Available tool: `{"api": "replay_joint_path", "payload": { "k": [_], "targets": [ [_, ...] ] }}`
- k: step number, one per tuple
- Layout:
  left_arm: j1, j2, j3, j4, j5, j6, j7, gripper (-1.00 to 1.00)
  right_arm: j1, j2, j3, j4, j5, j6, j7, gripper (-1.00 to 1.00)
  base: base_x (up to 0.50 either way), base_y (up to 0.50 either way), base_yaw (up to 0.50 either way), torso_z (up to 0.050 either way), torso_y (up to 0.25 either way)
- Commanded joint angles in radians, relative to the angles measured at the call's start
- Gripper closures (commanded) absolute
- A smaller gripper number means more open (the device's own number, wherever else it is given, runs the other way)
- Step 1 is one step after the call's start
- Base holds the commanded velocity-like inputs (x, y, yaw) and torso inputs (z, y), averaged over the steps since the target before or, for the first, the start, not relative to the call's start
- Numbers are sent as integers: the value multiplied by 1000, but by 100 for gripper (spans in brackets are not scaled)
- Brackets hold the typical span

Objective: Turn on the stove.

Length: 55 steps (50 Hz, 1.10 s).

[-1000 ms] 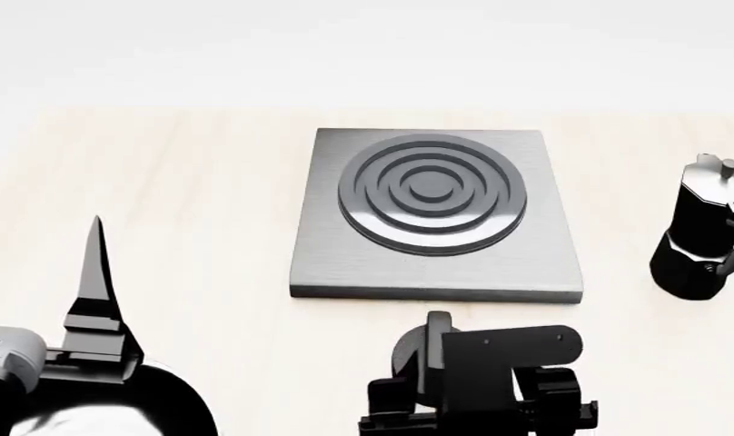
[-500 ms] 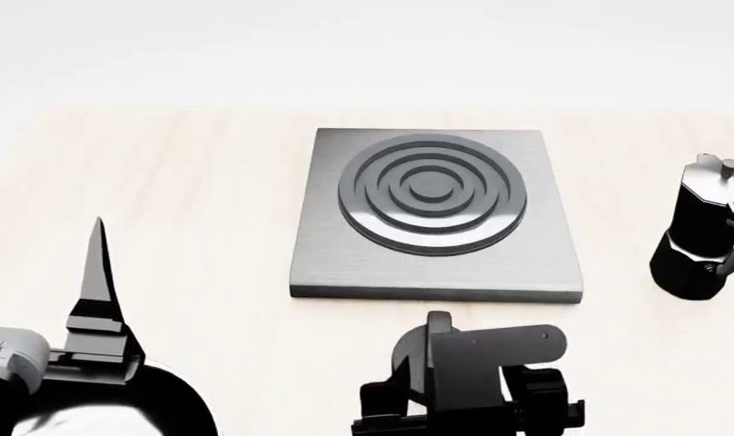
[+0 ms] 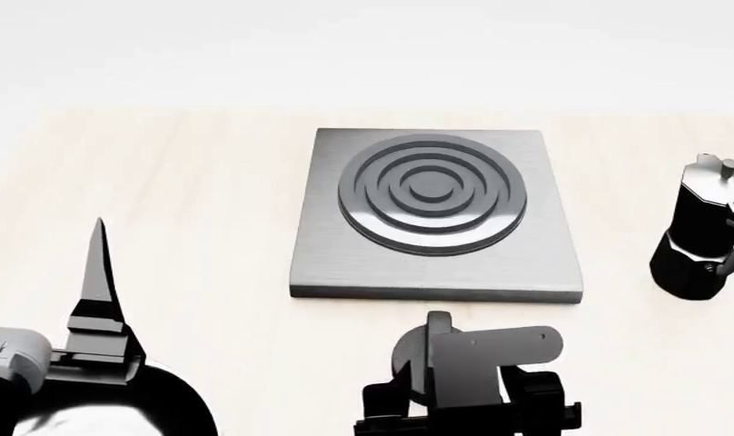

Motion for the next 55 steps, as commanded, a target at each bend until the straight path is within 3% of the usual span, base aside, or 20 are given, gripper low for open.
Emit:
{"api": "replay_joint_path", "payload": {
  "k": [1,55],
  "targets": [
    [-2,-2,3,-4,-1,2,-3,-100,12,-12,-6,45,-8,-19,-16,-100,0,0,0,0,0],
    [-6,-12,14,-12,-7,8,-16,-100,58,-45,-21,223,-30,-77,-69,-100,0,0,0,0,0]
  ]
}}
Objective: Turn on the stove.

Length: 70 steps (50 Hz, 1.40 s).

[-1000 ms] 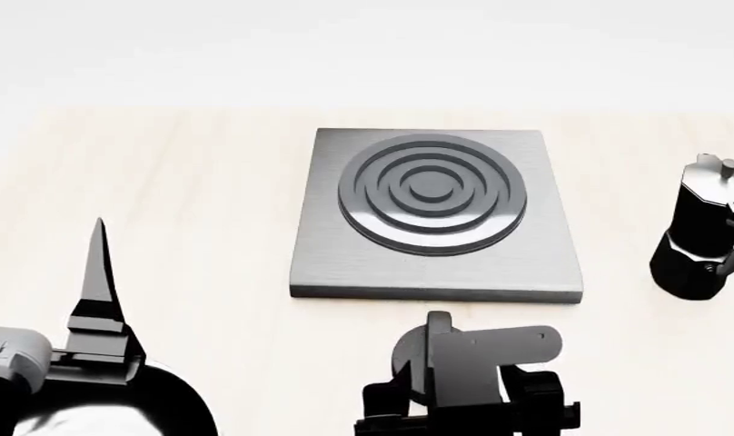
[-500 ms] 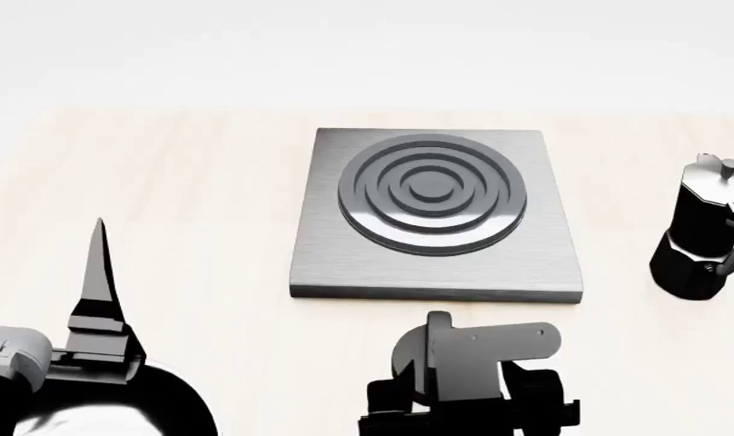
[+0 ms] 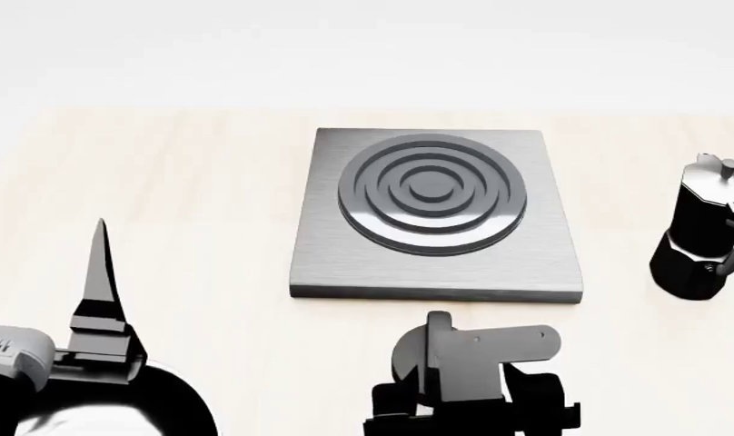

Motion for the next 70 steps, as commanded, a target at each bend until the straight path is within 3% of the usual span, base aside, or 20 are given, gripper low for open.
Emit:
{"api": "replay_joint_path", "payload": {
  "k": [1,38,70],
  "targets": [
    [0,-2,3,-1,0,2,-3,-100,8,-5,-7,33,-6,-12,-13,-100,0,0,0,0,0],
    [-4,-9,10,2,-7,-2,-12,-100,40,-20,-13,124,-12,-32,-37,-100,0,0,0,0,0],
    [-4,-14,12,2,-14,-1,-21,-100,-76,76,71,-105,24,1,143,-100,0,0,0,0,0]
  ]
}}
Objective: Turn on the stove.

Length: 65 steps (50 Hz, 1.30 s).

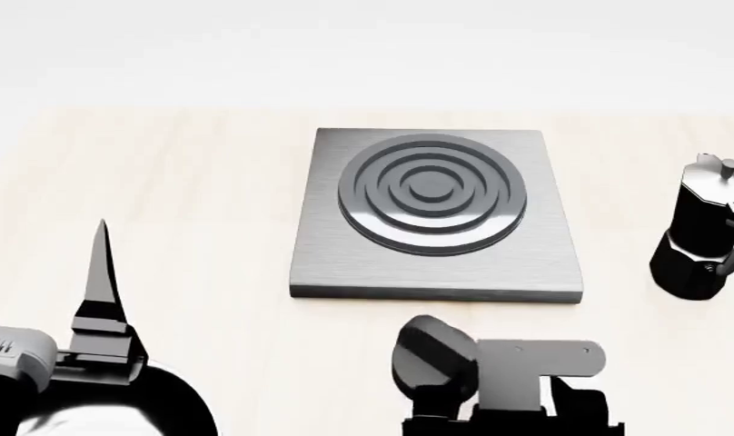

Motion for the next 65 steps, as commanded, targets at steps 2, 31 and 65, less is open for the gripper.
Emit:
{"api": "replay_joint_path", "payload": {
  "k": [2,31,65],
  "targets": [
    [1,-3,1,4,-3,-1,-4,-100,-43,40,32,-101,17,22,64,-100,0,0,0,0,0],
    [0,-8,9,-4,-2,7,-9,-100,-139,126,122,-304,59,19,178,-100,0,0,0,0,0],
    [-4,-13,15,4,-9,3,-18,-100,-148,199,136,-574,86,95,271,-100,0,0,0,0,0]
  ]
}}
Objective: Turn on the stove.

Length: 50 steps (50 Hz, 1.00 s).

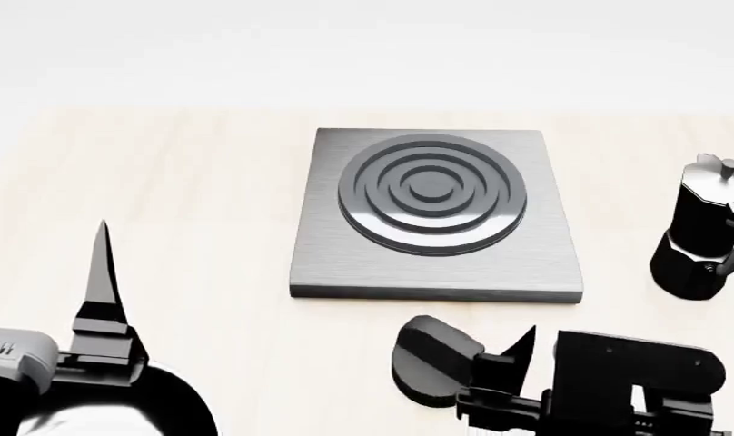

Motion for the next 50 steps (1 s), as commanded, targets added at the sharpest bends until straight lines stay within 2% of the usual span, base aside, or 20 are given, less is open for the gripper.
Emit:
{"api": "replay_joint_path", "payload": {
  "k": [1,50],
  "targets": [
    [-1,-1,2,2,-2,-1,-3,-100,1,19,4,-75,8,23,27,-100,0,0,0,0,0],
    [-6,-8,13,0,-7,0,-13,-100,62,71,-51,-307,-5,122,78,-100,0,0,0,0,0]
  ]
}}
